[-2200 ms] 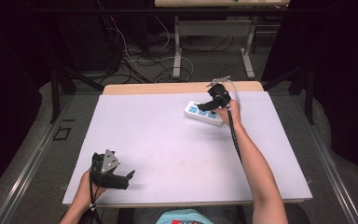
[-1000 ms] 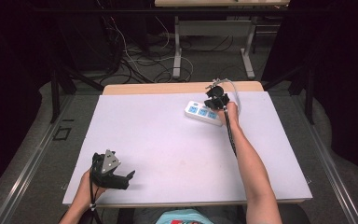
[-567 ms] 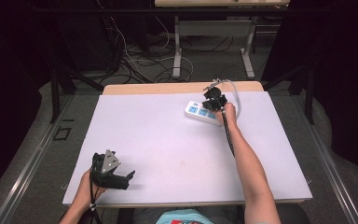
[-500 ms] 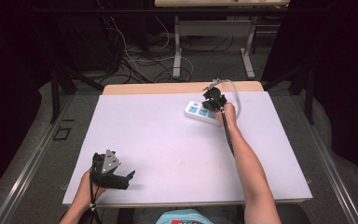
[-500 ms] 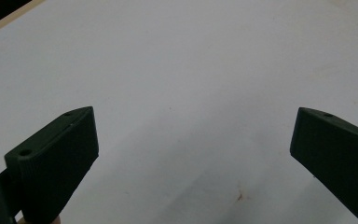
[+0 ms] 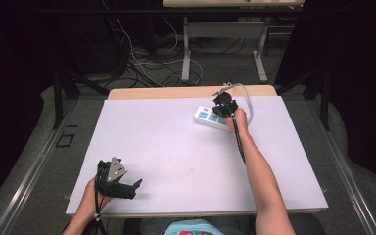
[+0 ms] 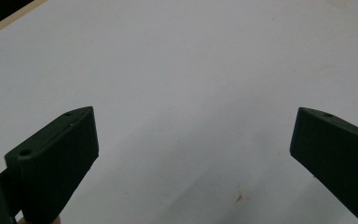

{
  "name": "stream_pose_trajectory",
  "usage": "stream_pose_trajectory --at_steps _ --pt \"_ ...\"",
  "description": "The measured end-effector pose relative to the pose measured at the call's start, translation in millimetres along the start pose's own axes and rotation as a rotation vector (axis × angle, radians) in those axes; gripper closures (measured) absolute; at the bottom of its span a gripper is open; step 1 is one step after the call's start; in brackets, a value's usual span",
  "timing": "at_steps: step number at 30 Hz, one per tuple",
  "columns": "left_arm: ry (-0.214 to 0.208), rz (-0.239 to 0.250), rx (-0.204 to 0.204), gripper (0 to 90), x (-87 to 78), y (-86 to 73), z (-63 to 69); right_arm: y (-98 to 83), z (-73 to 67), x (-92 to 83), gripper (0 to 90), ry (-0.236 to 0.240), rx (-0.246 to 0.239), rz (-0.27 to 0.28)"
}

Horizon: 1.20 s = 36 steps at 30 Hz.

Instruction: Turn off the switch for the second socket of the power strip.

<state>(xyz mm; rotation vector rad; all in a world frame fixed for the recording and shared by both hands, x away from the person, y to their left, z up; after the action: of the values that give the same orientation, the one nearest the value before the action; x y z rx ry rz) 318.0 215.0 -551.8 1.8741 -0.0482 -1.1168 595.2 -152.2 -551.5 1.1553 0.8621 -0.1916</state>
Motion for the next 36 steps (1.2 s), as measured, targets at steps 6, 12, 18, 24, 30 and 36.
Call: stream_pose_trajectory --at_steps 6,12,18,24,30,36 --pt "0.001 0.001 -0.002 0.7 0.2 0.0 0.0 -0.2 -2.9 1.6 90.0 -0.006 -0.012 0.018" --pt "0.0 0.003 -0.001 0.8 -0.6 -0.3 0.0 0.3 -6.0 2.8 90.0 -0.019 -0.027 0.012" --pt "0.002 0.001 -0.006 0.8 -0.6 -0.8 -0.6 0.0 -5.3 3.2 90.0 0.0 0.015 0.016" --pt "0.002 0.0 -0.006 0.8 -0.6 -0.9 -0.4 0.3 -1.3 1.4 90.0 0.015 0.015 0.001" --pt "0.0 -0.001 0.0 0.8 -0.3 -0.7 -0.5 -1.8 3.3 -0.6 90.0 0.013 0.056 0.001" --pt "0.0 -0.002 0.002 0.8 0.2 -0.2 0.3 -8.6 9.7 -3.8 90.0 0.028 0.075 0.011"
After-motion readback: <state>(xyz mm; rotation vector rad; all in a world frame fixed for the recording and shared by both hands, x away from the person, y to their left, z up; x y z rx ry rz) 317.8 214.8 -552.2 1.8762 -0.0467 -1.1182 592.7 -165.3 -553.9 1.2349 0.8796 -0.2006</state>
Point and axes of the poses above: each handheld gripper's, and its own axes: x roughly forward along the jaws, y roughly out of its top, z roughly to its right, the point moved 3 cm from there along x, roughly forward along the jaws, and after that the axes turned 5 degrees about -y, right-handed, at the moved point
